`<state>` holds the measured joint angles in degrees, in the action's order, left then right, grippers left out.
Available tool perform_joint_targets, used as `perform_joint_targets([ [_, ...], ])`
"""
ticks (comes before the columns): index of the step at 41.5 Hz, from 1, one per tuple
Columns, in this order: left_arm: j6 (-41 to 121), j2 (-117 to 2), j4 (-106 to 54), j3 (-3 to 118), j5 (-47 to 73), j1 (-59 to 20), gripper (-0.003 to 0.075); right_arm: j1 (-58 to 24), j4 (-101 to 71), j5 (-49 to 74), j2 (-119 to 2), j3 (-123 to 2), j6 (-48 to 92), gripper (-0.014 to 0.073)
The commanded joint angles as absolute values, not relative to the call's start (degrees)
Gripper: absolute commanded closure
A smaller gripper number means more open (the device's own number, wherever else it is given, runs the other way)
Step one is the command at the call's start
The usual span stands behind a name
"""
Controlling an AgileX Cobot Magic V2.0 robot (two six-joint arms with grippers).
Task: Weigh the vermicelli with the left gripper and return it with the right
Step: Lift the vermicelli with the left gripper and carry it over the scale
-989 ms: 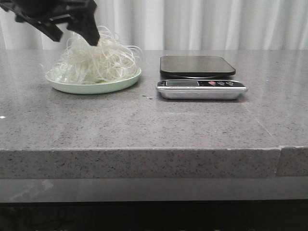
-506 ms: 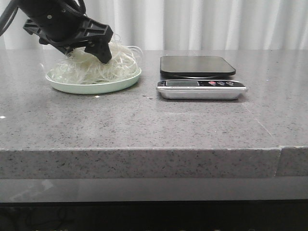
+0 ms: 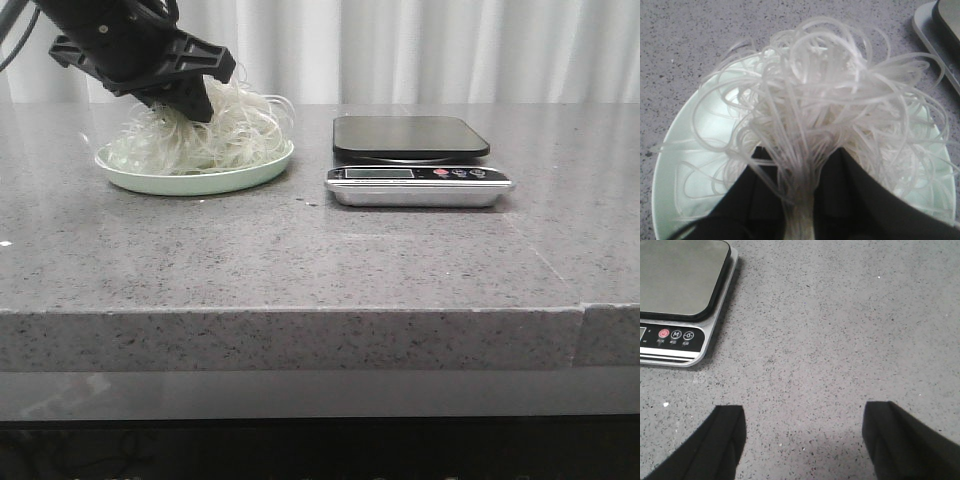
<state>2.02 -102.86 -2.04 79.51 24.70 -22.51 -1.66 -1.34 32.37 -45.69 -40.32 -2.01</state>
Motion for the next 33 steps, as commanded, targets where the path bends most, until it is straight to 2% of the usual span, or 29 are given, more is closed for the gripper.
perform_joint_targets([
  [1, 1.77, -100.08, -2.69, 83.81, 26.12, -22.95, 0.0575, -1.52, -1.4, 28.14, -45.74, -42.08, -1.53, 0.0007],
  [15, 1.77, -99.71, -2.94, 97.13, 34.5, -24.14, 0.0575, -1.52, -1.4, 28.14, -45.74, -42.08, -1.53, 0.0007],
  [33, 3.28, -104.8, -2.94, 112.86, 32.18, -35.35, 0.0572, -1.52, -1.4, 28.08, -45.74, -42.08, -1.53, 0.0007],
])
